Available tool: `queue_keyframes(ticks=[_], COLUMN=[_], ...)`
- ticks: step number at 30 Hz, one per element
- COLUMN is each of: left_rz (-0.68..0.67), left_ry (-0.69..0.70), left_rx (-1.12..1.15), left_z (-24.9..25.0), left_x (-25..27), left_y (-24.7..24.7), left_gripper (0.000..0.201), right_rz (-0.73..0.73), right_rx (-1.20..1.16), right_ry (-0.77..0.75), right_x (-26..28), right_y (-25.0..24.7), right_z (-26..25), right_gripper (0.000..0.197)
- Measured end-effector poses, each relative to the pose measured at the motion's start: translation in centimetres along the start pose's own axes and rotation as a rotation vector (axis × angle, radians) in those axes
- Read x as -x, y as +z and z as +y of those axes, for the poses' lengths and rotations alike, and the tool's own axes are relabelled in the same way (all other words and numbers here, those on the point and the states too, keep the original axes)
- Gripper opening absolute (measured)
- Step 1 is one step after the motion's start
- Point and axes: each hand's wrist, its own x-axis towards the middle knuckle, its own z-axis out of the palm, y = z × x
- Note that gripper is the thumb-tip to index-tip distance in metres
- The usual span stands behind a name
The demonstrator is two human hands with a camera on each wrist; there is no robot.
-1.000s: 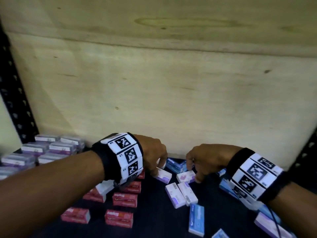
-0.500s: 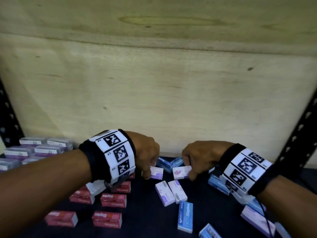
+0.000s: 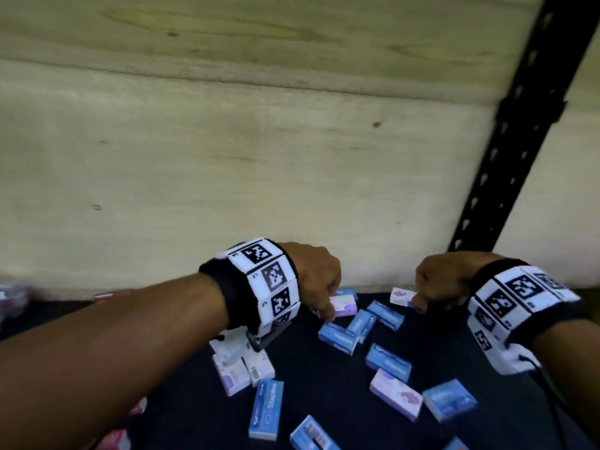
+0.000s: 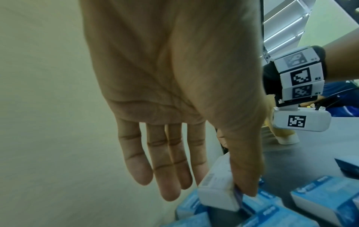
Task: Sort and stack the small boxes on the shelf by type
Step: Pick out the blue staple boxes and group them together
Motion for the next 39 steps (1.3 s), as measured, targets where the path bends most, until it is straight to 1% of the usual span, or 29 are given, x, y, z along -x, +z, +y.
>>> queue_keyframes(ticks=[3,7,9,11,13,16,18,21,25,28,31,34,37,39], left_rz=[0.066,0.150,0.182,0.188,0.188,0.176,0.155,0.131,0.163,0.172,0.136,0.117,0.063,0.017], left_ry=[0.028,0.051,0.063,0.061,0.063,0.068,0.059,0.057,0.068,0.057,0.045,0.023,-0.012,-0.044], left_rx=[-0.009,-0.035,-0.054,-0.065,-0.067,-0.038,-0.003,0.007,-0.064,-0.039,-0.003,0.007,-0.001,-0.011], left_z=[1.7,3.6,4.4,5.2,5.8,6.0,6.0,6.2,6.5,6.1,4.9,3.2,1.2,-0.2], left_x=[-2.8,-5.7,-6.9,-8.2,-9.3,-10.7,-11.5,-12.1,-12.3,-11.8,-10.6,-8.6,-5.9,-3.7], left_y=[-0.1,-0.5,-0.7,-0.7,-0.5,0.0,0.2,0.2,0.3,0.4,0.2,-0.1,-0.6,-0.9], left_gripper=[0.045,0.043,0.041,0.038,0.035,0.036,0.034,0.037,0.044,0.043,0.045,0.048,0.049,0.046], right_rz=[0.010,-0.006,0.013,0.033,0.044,0.063,0.074,0.090,0.098,0.089,0.088,0.084,0.062,0.042], right_rx=[-0.012,-0.088,-0.106,-0.099,-0.085,-0.075,-0.108,-0.156,-0.165,-0.214,-0.241,-0.219,-0.171,-0.156], right_ry=[0.065,0.074,0.070,0.067,0.066,0.062,0.068,0.075,0.081,0.093,0.106,0.085,0.071,0.066], right_x=[-0.9,-1.3,-1.7,-2.0,-2.2,-2.5,-2.9,-3.4,-3.7,-4.0,-4.1,-3.8,-3.0,-2.1], right_y=[1.0,1.1,1.3,1.6,1.8,2.1,2.3,2.5,2.4,2.7,2.8,2.8,2.5,2.3], right_z=[2.3,3.2,3.5,3.7,3.8,4.1,4.4,4.6,4.7,4.9,5.1,4.9,4.5,3.7], right_gripper=[0.029,0.026,0.030,0.037,0.037,0.039,0.042,0.043,0.040,0.033,0.030,0.037,0.029,0.029])
